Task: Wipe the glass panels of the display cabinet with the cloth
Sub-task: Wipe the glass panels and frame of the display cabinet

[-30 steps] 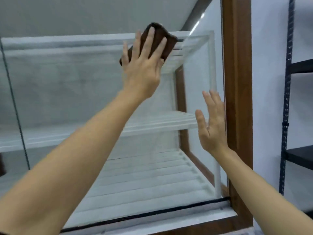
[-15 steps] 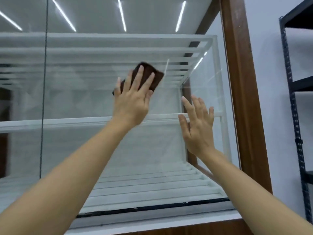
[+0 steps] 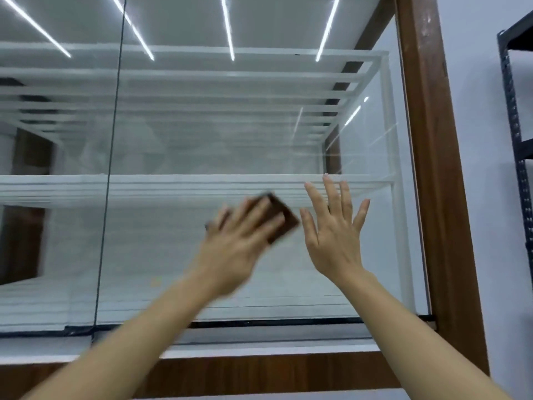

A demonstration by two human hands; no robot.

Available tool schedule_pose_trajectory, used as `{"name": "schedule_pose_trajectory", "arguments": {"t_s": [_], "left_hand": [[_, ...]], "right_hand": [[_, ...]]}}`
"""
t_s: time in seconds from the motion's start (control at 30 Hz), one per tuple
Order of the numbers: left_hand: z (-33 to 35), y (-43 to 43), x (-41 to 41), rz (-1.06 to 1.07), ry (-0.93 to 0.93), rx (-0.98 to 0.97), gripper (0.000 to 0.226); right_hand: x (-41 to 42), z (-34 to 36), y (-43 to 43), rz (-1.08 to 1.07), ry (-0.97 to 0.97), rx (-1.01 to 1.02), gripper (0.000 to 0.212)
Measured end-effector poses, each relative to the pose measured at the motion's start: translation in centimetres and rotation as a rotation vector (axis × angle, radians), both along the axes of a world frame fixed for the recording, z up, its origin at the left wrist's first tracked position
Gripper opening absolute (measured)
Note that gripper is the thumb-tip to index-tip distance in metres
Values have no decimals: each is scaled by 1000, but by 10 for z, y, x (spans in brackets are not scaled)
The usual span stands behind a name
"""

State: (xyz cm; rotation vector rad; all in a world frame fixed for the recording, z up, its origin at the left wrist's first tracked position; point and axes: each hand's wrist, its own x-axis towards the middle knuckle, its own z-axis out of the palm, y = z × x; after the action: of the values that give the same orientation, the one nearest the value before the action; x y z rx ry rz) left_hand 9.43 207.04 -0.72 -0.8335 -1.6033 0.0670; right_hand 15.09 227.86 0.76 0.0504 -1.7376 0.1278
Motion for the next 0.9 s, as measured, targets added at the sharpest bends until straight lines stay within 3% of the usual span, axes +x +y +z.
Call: {"name": "schedule_pose_trajectory", "arguments": {"t_s": [0.13,0.23,0.3,0.4,0.47,0.53,0.6,0.77,0.9], "left_hand": [[148,-34,-10,-9,-187,444,51],[177,-47,-10,20,-250,525,52],[145,-43,-11,-25,-211,497,52],[35,-40,-9,-24,-134,455,54],[-47,-39,0,-4,-159,384,56],[-77,-44,2,11,-200,317,57],[-39,-48,-2,2,-221,341,56],[131,-68,-11,-15,-282,607,53],[140,-76,-15,-3,-278,578,53]], "right_hand": [[0,-3,-8,-25,-30,-27,58],[2,-1,-10,-35,-55,-31,59],[4,-3,-13,-37,-66,-27,59],[2,-15,-29,-33,-88,17,55],[0,-22,-39,-48,-106,49,55],[-2,-23,-44,-58,-122,44,56],[-2,-22,-46,-47,-118,37,56],[-6,-22,-43,-50,-91,58,55],[-7,-22,-38,-59,-86,78,56]]}}
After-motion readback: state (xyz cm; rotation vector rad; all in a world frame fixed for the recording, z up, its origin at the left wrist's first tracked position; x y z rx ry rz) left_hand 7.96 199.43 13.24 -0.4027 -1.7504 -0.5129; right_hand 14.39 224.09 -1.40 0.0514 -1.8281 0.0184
